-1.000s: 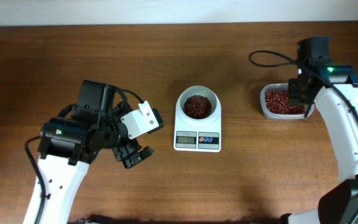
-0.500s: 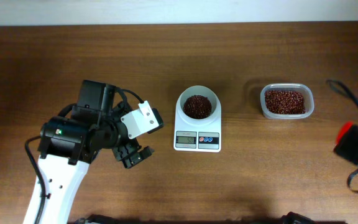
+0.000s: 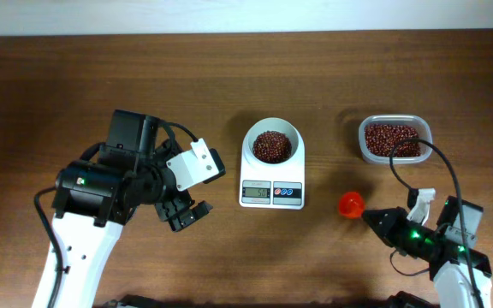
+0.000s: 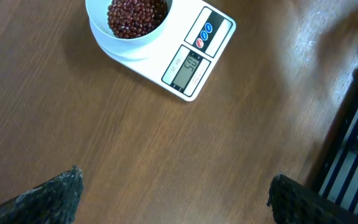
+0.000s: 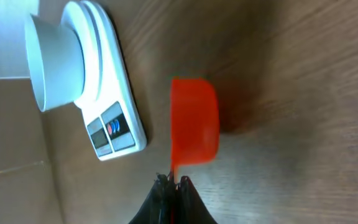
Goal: Scoop and weigh 50g on scale
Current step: 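Move the red scoop away from the scale toward the table front, then lower the red scoop onto the table and open the right gripper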
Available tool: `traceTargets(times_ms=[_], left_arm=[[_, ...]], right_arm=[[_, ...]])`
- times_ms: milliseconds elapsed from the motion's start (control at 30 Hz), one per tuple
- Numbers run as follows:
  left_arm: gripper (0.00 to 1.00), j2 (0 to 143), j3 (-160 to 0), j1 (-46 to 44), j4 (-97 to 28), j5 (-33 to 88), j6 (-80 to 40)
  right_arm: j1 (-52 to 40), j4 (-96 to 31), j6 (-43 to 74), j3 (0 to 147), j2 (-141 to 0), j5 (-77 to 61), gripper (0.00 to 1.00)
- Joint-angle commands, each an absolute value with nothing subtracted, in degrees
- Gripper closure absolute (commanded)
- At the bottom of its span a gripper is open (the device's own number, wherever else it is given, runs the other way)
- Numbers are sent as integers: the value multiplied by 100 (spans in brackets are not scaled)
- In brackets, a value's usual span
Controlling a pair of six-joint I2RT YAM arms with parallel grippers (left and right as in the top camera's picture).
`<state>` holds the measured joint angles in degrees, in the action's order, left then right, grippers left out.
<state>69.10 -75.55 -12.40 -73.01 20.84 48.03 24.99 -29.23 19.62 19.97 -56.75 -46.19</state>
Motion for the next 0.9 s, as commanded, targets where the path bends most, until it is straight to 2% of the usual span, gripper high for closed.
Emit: traceTargets(times_ms=[0,300,367,533,567,700,767,800,833,867], left_arm=[[1,6925,-7585,-1221,-7295,2165,4873],[1,6925,-7585,-1221,-7295,2165,4873],[1,6925,-7585,-1221,-7295,2167,4873],[1,6925,-7585,-1221,-7295,2165,4873],[1,6925,-7585,-1221,-7295,2165,4873],[1,6925,-7585,-1221,-7295,2167,4873],[1,6925,-7585,-1221,-7295,2167,4873],[1,6925,-7585,-1221,-7295,2167,4873],[1,6925,-7585,-1221,-7295,2165,4873],[1,6925,-7585,-1221,-7295,2165,4873]], right_arm=[[2528,-2510,2191,1857,-5933,-4646,96],[2526,-2329,2191,1857,-6016,-3977,95],[2526,-2333,2191,1857,-6016,-3983,72],[2526,-2329,2191,1857,-6016,-3962,71],[2526,-2333,2193,1857,-6016,-3870,63],[2526,-2333,2196,1859,-6016,-3656,59],[2526,-2338,2196,1859,-6016,-3575,46],[2526,-2335,2196,1859,-6016,-3474,31],[2526,-2333,2206,1861,-6016,-3249,1],[2526,-2333,2351,1868,-6016,-3070,1]])
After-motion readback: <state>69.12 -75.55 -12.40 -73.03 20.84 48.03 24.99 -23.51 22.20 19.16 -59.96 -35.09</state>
